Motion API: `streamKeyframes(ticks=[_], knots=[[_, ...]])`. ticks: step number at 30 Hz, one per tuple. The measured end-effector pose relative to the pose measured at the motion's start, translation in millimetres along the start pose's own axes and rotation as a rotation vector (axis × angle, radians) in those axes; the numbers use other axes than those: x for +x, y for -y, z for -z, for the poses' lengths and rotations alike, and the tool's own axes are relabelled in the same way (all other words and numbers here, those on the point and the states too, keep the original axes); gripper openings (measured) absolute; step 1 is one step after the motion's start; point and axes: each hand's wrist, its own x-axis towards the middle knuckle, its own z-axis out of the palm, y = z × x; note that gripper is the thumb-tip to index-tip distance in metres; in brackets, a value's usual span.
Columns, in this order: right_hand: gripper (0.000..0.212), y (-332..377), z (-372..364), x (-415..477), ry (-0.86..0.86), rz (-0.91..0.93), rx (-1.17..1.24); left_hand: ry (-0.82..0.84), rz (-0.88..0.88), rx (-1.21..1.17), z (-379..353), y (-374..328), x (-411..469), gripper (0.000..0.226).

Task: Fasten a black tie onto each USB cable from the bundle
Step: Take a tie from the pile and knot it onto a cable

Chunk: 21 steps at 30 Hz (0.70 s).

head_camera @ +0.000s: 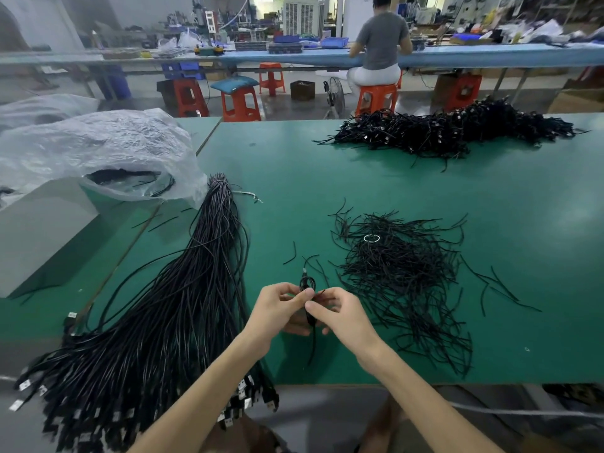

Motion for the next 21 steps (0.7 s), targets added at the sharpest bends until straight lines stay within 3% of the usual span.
streamKeyframes(ticks=[6,11,14,18,21], knots=[[0.015,3,24,-4,-0.020,-0.090,0.108,0.020,-0.048,0.264,13,-4,7,0.020],[0.017,22,94,0,-0.194,-0.012,-0.030,-0.410,-0.194,1.050,56,0,16,0.016],[0.020,27,156,7,-0.401,0.018,-0.219,-0.614,-0.131,1.298,79,1,16,0.028],[0.026,6,214,18,-0.613,-0.036,-0.585,-0.578,0.128,1.368,95,2,18,0.043],[0.024,-22,233,22,-0.665,-0.108,-0.707,-0.501,0.176,1.411,96,5,22,0.032]])
